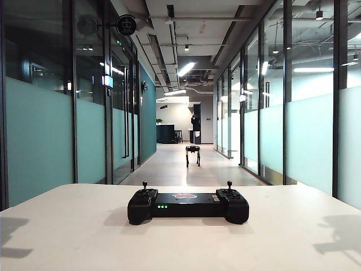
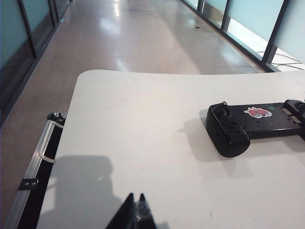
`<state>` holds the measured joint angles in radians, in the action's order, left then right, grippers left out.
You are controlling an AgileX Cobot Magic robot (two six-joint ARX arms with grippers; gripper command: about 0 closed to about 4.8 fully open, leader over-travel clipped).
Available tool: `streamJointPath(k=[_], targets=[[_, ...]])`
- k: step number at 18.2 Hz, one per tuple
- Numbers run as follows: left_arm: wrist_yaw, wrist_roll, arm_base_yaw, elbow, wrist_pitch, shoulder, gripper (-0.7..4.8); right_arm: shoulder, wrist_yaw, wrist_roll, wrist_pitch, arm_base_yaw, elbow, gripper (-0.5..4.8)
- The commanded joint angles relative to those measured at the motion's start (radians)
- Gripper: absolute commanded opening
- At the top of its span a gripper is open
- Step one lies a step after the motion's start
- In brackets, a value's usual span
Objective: Push the left joystick on the remote control sitting on the white table forward to make the robot dog walk in a straight line until it approaches the door.
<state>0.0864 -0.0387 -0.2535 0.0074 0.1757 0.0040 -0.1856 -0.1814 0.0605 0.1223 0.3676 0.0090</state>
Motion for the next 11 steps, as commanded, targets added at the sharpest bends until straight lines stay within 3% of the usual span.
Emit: streamJointPath(k=[1, 11], targets=[[-0.004, 0.001, 0.001, 0.002, 0.008, 0.001, -0.05, 0.062, 0.043, -0.069, -0.043, -0.075, -0.001, -0.01], [-0.004, 0.001, 0.001, 0.002, 0.008, 0.001, -0.05, 0.187, 0.193, -0.098, -0.148, -0.309, -0.001, -0.01]])
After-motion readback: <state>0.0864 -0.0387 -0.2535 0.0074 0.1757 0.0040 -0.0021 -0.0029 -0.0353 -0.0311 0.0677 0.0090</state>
